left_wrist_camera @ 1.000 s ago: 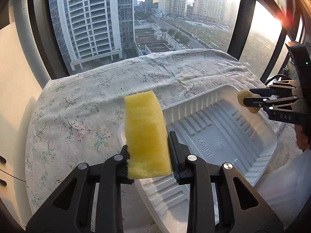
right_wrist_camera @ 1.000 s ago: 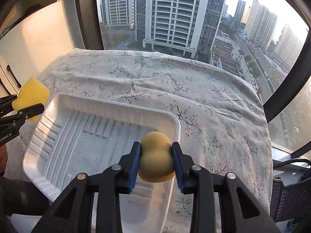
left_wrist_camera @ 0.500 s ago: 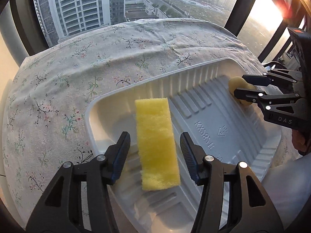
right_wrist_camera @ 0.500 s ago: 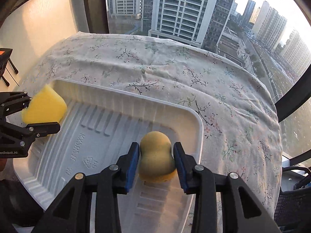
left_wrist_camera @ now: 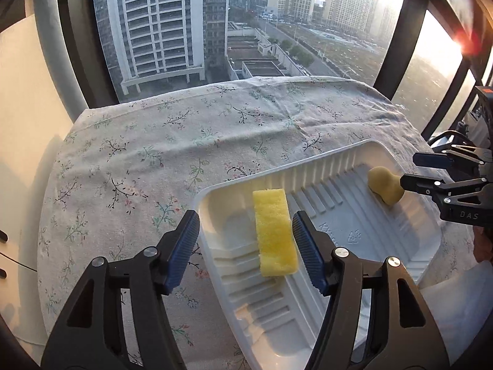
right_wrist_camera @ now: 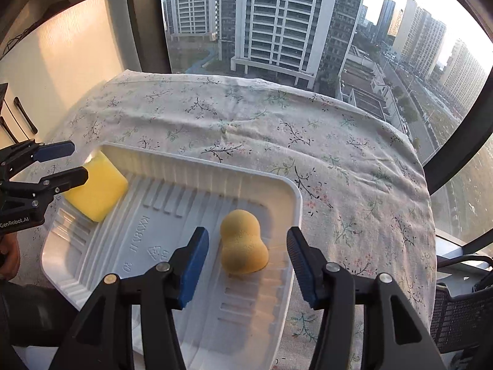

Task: Organize soft objects
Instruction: 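Open the left tool dropping the sponge while the right tool releases the gourd sponge, then move both tools back toward the remaining soft items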

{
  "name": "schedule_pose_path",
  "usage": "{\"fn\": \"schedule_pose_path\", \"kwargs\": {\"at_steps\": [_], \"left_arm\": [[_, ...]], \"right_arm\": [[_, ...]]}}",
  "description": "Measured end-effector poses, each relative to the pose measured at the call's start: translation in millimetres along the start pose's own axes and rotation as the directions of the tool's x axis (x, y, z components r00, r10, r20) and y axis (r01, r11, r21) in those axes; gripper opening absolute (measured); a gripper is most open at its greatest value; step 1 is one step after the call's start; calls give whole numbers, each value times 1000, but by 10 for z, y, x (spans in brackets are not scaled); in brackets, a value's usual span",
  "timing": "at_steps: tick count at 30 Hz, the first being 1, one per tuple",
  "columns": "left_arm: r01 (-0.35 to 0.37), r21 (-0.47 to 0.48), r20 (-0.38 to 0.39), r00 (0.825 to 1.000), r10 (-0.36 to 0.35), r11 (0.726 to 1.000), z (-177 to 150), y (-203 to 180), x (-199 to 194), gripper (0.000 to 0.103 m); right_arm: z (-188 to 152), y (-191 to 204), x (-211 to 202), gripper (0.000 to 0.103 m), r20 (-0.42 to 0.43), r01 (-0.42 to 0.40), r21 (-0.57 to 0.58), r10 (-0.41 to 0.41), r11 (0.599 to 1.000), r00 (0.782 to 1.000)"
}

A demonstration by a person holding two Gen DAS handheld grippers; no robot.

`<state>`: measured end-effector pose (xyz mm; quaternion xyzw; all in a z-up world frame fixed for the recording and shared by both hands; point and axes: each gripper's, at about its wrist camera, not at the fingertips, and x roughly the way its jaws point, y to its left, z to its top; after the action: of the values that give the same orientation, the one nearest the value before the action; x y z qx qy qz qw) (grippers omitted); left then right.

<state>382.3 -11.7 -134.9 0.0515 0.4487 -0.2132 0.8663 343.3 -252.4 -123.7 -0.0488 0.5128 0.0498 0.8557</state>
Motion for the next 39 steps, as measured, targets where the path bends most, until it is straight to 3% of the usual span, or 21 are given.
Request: {"fn": "schedule_pose_path", "kwargs": {"at_steps": [2, 5, 9, 12, 16, 18, 20, 30, 35, 39], "left_arm": [[-6, -37, 5, 1000, 6, 999, -45, 89, -40, 61], [-74, -61, 50, 996, 77, 995, -159, 168, -125, 61], [-152, -42, 129, 979, 157, 987, -337, 206, -347, 61], [-221, -21, 116, 968, 222, 975, -462, 206, -483, 62], [-331, -77, 152, 928, 339, 941, -666, 239, -683, 83], [-345, -100, 177, 917, 358, 933, -769, 273, -797, 84], [-384, -100, 172, 902, 396, 918, -862, 282, -864, 85], [-493, -85, 94, 861, 499, 866, -1539, 250, -1080, 85], [-422, -105, 19, 904, 427, 900, -1997, 214, -1197, 85], [-402, -92, 1, 915, 403, 911, -2364, 71, -1341, 85]], "right_arm": [[-47, -56, -73, 56, 5, 16, 15, -16, 1000, 1000], [-147, -141, -192, 56, 9, 12, 41, -13, 999, 1000], [-330, -238, -353, 58, 16, 37, 61, -39, 997, 999], [-480, -343, -428, 59, 14, 62, 88, -63, 994, 998], [-721, -479, -474, 59, -8, 79, 124, -79, 989, 997], [-847, -536, -508, 59, -13, 87, 139, -86, 987, 996], [-973, -598, -532, 59, -22, 95, 151, -93, 984, 995], [-1718, -798, -752, 60, -78, 167, 199, -155, 966, 985], [-2183, -846, -975, 63, -81, 181, 235, -166, 955, 983], [-2566, -824, -1173, 66, -76, 176, 268, -162, 947, 984]]}}
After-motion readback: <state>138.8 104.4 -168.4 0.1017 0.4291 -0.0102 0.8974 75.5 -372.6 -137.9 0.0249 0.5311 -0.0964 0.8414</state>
